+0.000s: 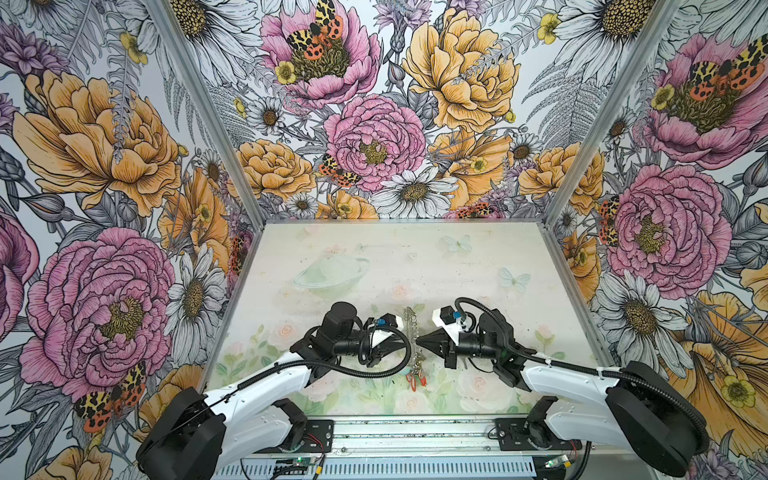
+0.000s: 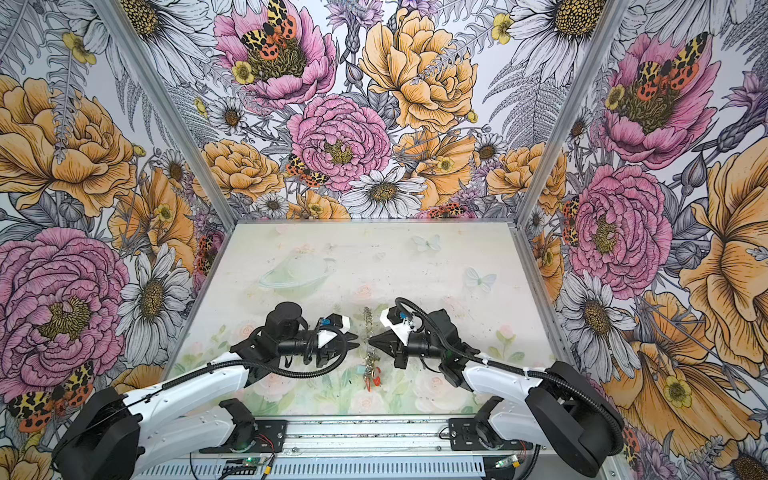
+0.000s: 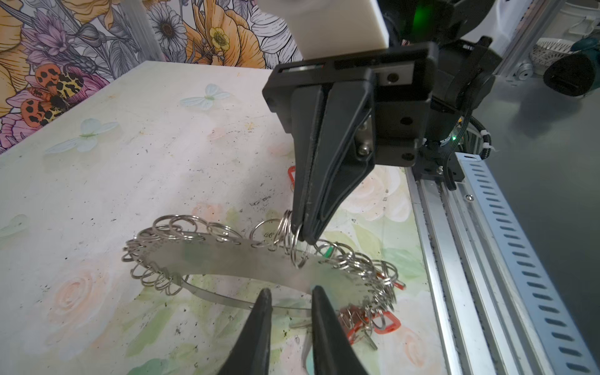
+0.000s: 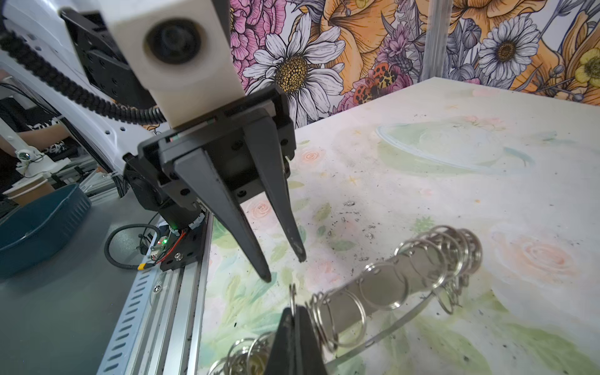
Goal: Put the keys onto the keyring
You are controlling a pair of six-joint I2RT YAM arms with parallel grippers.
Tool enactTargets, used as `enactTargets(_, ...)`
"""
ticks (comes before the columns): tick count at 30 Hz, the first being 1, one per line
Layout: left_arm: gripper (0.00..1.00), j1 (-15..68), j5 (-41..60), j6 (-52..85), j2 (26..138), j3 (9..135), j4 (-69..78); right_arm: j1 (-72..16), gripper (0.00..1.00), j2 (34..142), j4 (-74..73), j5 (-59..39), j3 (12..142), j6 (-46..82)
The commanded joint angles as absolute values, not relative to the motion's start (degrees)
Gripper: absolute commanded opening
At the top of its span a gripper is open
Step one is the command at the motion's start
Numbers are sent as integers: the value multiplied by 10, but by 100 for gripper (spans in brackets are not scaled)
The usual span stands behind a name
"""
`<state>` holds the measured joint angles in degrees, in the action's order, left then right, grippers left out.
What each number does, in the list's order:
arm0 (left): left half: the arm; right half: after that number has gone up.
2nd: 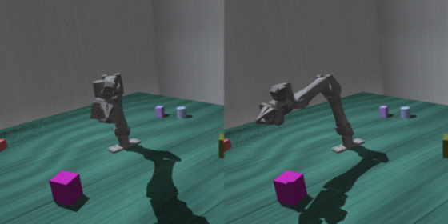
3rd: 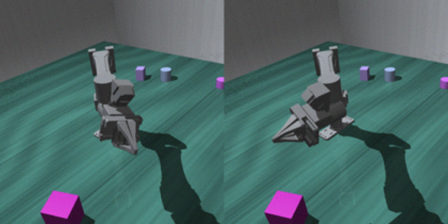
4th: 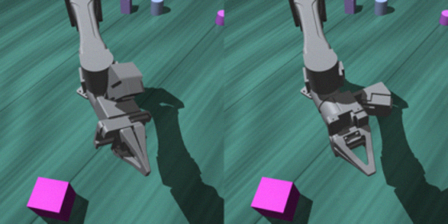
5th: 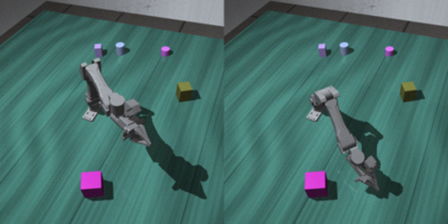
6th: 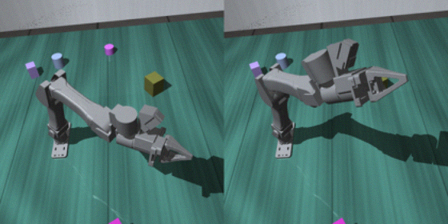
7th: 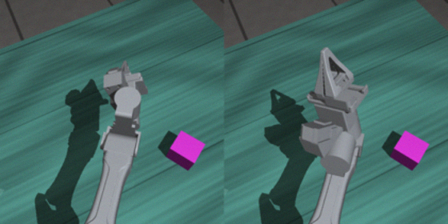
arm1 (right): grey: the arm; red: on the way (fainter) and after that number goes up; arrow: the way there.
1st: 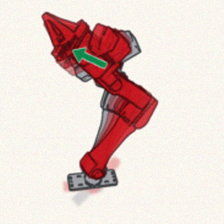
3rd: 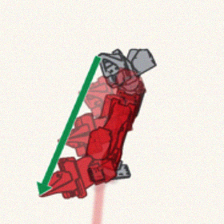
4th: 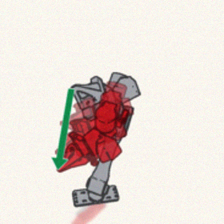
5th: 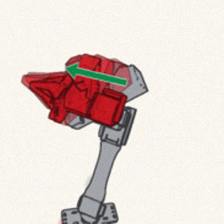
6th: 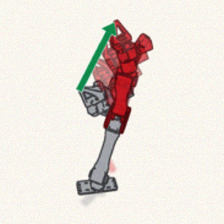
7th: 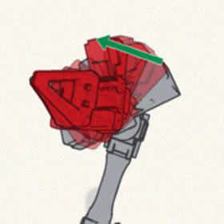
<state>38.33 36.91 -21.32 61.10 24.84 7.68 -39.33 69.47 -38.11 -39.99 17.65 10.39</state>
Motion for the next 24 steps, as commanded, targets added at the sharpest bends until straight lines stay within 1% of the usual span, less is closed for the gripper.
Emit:
enactTargets(1,22,379,401,-179,614,235,157,-392,0,703,-483,-418,171,134)
enactTargets(7,16,376,416,-154,649,205,266,-393,0,714,-522,-421,160,138)
enactTargets(12,14,367,450,-143,663,214,272,-395,0,708,-526,-418,154,132)
enactTargets(19,15,364,508,-135,672,214,272,-399,0,707,-532,-414,151,125)
enactTargets(24,14,362,513,-135,681,217,270,-404,0,710,-541,-414,152,123)
